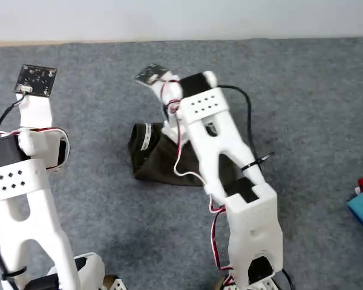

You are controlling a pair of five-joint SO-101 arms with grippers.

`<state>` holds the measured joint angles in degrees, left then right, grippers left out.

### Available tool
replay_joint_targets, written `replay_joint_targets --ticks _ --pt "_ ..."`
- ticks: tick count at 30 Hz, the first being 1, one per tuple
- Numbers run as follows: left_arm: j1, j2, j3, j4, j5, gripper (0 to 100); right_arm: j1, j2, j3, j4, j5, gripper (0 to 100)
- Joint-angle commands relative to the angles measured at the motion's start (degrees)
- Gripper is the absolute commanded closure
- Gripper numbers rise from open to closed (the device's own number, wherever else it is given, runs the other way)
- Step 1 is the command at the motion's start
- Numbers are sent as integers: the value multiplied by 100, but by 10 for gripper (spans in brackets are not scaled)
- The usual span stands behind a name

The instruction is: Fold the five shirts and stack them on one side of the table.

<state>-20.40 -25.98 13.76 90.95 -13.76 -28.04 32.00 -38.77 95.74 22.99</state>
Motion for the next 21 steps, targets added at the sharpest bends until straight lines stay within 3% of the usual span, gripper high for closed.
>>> replay_joint_targets --ticks 1,10,21 --pt "-26 -185 -31 -70 -53 997 -259 -31 -369 -453 -26 988" --pt "-35 -185 -13 -62 -18 997 -760 699 -404 -1033 -26 988" --pt "-26 -176 -13 -70 -18 997 -787 716 -404 -1516 -26 983"
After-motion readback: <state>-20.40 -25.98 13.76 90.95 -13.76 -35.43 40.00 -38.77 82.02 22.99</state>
